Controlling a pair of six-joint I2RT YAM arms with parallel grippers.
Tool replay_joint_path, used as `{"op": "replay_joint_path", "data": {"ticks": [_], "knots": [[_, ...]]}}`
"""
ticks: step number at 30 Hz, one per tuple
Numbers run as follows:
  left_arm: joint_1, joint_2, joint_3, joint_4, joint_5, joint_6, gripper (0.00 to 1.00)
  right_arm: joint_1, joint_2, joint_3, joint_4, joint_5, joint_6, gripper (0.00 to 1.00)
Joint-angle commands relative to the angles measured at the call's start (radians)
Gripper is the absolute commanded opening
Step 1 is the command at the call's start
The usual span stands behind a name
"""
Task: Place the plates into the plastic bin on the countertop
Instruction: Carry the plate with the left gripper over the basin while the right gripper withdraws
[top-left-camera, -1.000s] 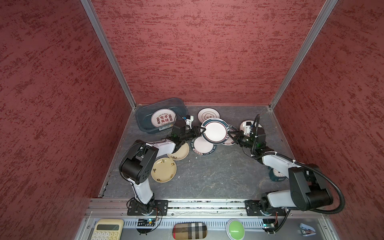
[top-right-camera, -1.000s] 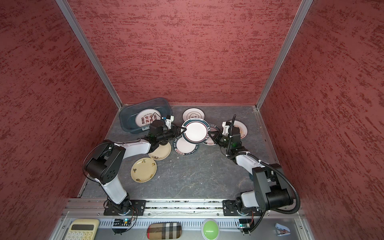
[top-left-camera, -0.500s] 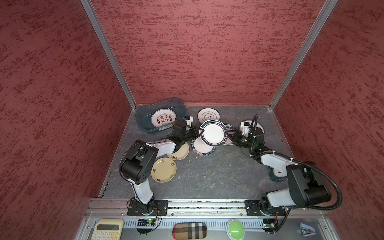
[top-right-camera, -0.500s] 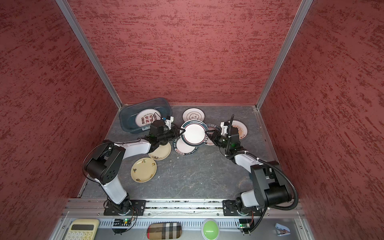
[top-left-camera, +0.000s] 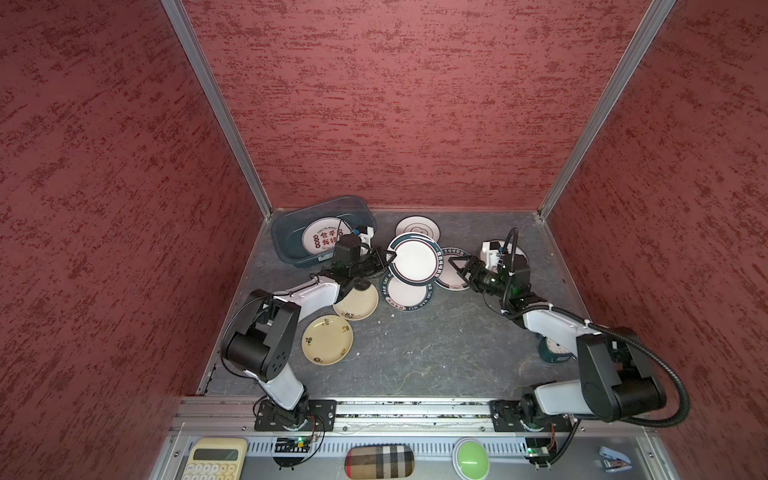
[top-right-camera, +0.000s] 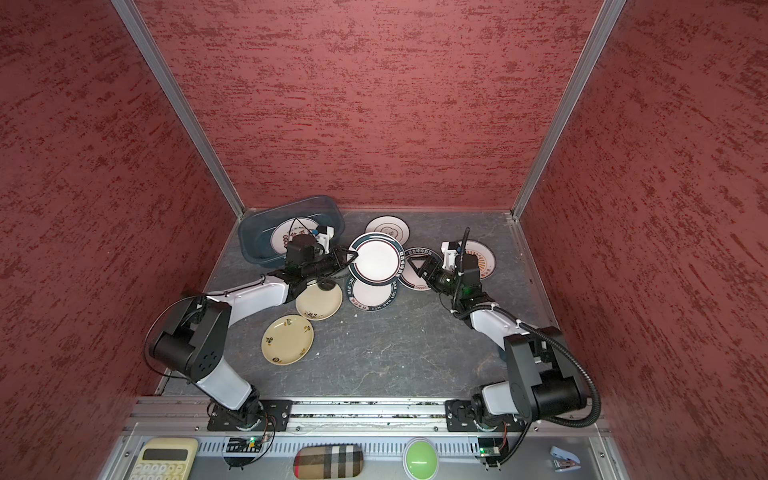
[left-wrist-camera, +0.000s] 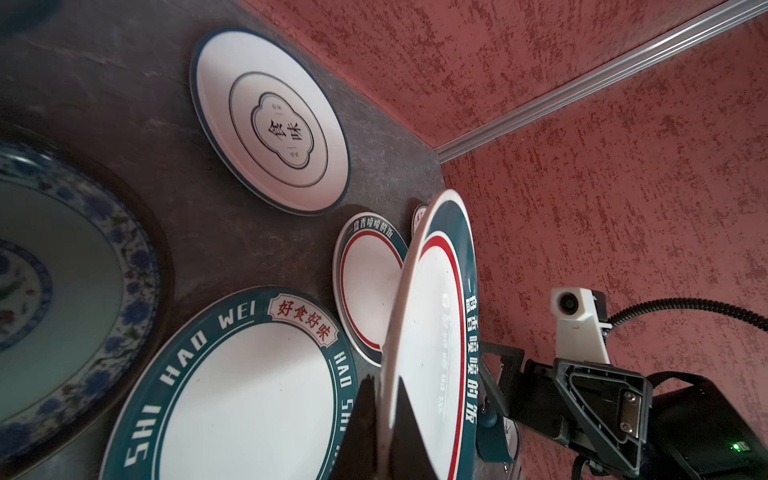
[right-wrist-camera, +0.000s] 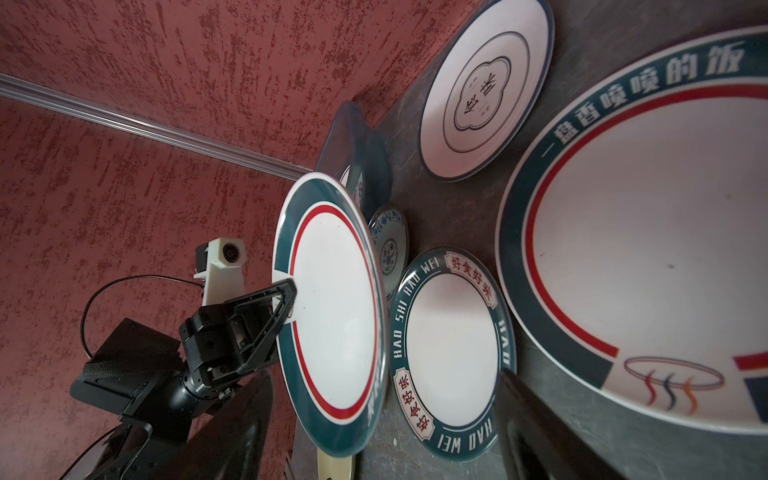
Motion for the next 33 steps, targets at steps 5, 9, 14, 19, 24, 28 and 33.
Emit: {"op": "replay_joint_path", "data": {"ticks": [5, 9, 14, 19, 24, 28, 33], "knots": [[0.054, -0.182, -0.006, -0.150, -0.122, 0.128, 0.00, 0.005, -0.082, -0.054, 0.058, 0.013, -0.041, 0.99], [0.106, -0.239, -0.023, -0.189, -0.129, 0.132, 0.00, 0.006, -0.128, -0.057, 0.015, 0.031, -0.096, 0.99], [0.158, -0.278, -0.041, -0.225, -0.131, 0.129, 0.00, 0.006, -0.202, -0.092, 0.055, 0.052, -0.124, 0.99], [0.219, -0.330, -0.055, -0.259, -0.176, 0.123, 0.00, 0.005, -0.269, -0.129, 0.109, 0.045, -0.137, 0.99], [0.271, -0.347, -0.039, -0.275, -0.190, 0.130, 0.00, 0.005, -0.292, -0.151, 0.109, 0.038, -0.158, 0.99], [0.308, -0.333, -0.023, -0.257, -0.209, 0.126, 0.00, 0.006, -0.293, -0.163, 0.107, 0.035, -0.161, 0.99], [0.373, -0.286, 0.033, -0.263, -0.234, 0.130, 0.00, 0.006, -0.326, -0.179, 0.105, 0.034, -0.170, 0.99]]}}
